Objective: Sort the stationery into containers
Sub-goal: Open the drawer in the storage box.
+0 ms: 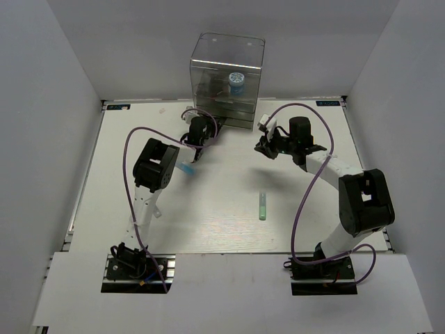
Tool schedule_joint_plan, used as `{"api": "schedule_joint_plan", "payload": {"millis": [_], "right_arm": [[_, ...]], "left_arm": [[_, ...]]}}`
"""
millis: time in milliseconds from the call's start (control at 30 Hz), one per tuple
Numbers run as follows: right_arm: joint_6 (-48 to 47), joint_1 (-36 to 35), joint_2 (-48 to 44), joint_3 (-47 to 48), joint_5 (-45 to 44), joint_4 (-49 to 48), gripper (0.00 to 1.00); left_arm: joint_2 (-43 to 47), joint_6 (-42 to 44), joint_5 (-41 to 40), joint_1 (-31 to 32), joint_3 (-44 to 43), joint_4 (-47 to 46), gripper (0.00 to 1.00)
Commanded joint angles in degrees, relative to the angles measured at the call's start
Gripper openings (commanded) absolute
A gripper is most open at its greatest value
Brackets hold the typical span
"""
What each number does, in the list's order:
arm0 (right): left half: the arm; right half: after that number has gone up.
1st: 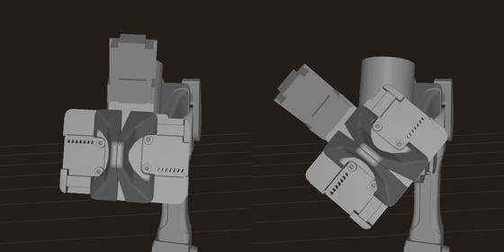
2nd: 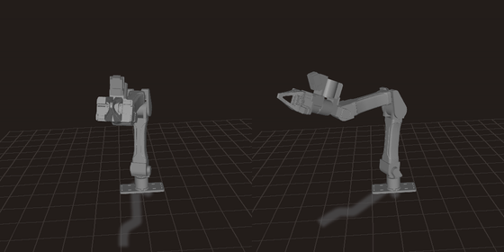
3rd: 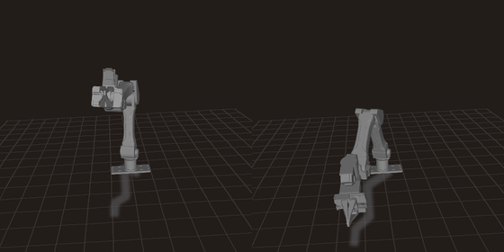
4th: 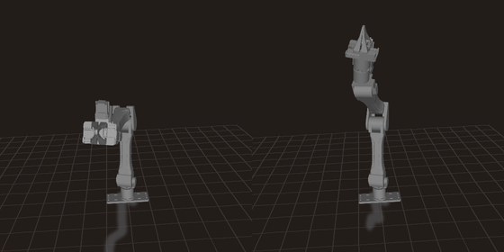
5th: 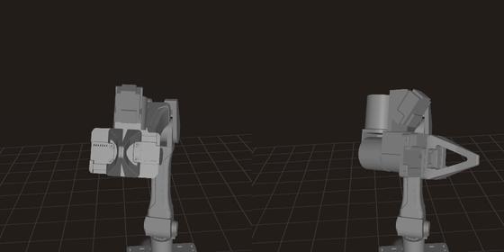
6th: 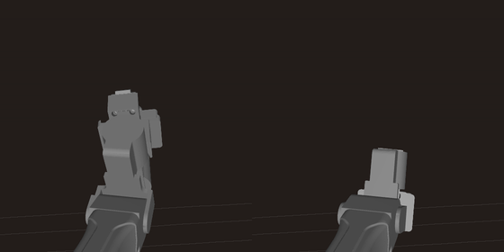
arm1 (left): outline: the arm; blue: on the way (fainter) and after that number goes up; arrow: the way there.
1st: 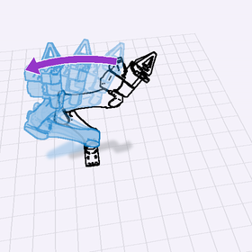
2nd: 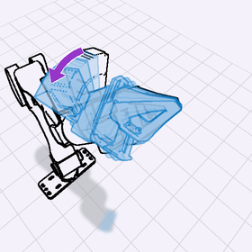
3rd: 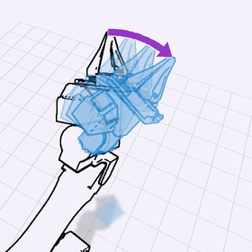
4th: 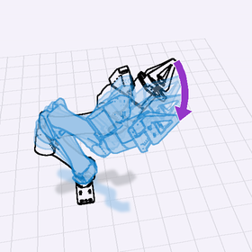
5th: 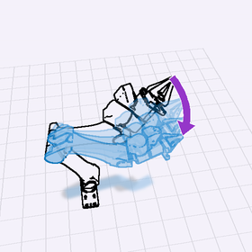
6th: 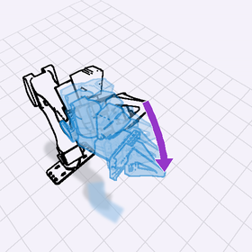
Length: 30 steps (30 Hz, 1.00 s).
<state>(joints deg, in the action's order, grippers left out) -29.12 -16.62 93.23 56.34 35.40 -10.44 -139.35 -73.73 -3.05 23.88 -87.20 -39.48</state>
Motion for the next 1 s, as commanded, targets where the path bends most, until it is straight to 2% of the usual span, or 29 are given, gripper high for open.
{"api": "schedule_joint_plan", "payload": {"millis": [0,67,367,567,600,633,700,733,767,833,867,967], "right_arm": [[-0.5,0.2,-2.3,-0.8,1.7,-0.4,0.22],[-0.5,0.3,-2.3,-0.9,2.0,-0.2,0.22],[-1.0,0.2,-2.1,-1.1,2.5,-0.1,0.24],[-2.7,0.2,-1.5,-0.3,4.1,2.8,0.35],[-3.6,0.0,-1.4,0.0,4.6,5.1,0.38],[-4.6,-0.2,-1.0,0.8,4.9,5.9,0.42],[-5.3,-0.1,-0.7,1.4,5.7,8.8,0.49],[-5.7,-0.1,-0.6,2.2,6.3,9.6,0.56],[-6.1,-0.1,-0.3,2.7,6.6,10.3,0.58],[-7.8,-0.2,0.1,4.2,7.3,15.5,0.66],[-8.1,-0.2,0.4,4.8,7.2,17.4,0.66],[-12.3,0.1,0.1,5.3,8.2,22.6,0.7]], "left_arm": [[0.4,0.9,-2.3,-0.3,0.6,-0.5,0.12],[1.1,0.9,-1.7,-0.3,3.3,-1.6,0.0],[9.3,2.5,1.3,1.4,18.8,-8.6,0.0],[13.1,3.2,1.3,1.4,24.0,-10.7,0.0],[13.7,3.9,1.3,1.4,24.0,-10.0,0.04],[13.7,3.9,1.8,0.9,23.5,-8.7,0.26],[14.2,4.6,1.8,0.4,22.8,-8.2,0.42],[14.2,4.6,1.8,0.4,22.2,-7.5,0.51],[14.7,4.6,1.8,0.4,22.2,-6.4,0.64],[16.1,6.4,1.8,0.4,21.6,-5.6,0.72],[17.2,6.9,1.8,0.4,21.6,-4.7,0.77],[20.2,10.0,2.4,0.4,22.2,-3.2,0.77]]}}
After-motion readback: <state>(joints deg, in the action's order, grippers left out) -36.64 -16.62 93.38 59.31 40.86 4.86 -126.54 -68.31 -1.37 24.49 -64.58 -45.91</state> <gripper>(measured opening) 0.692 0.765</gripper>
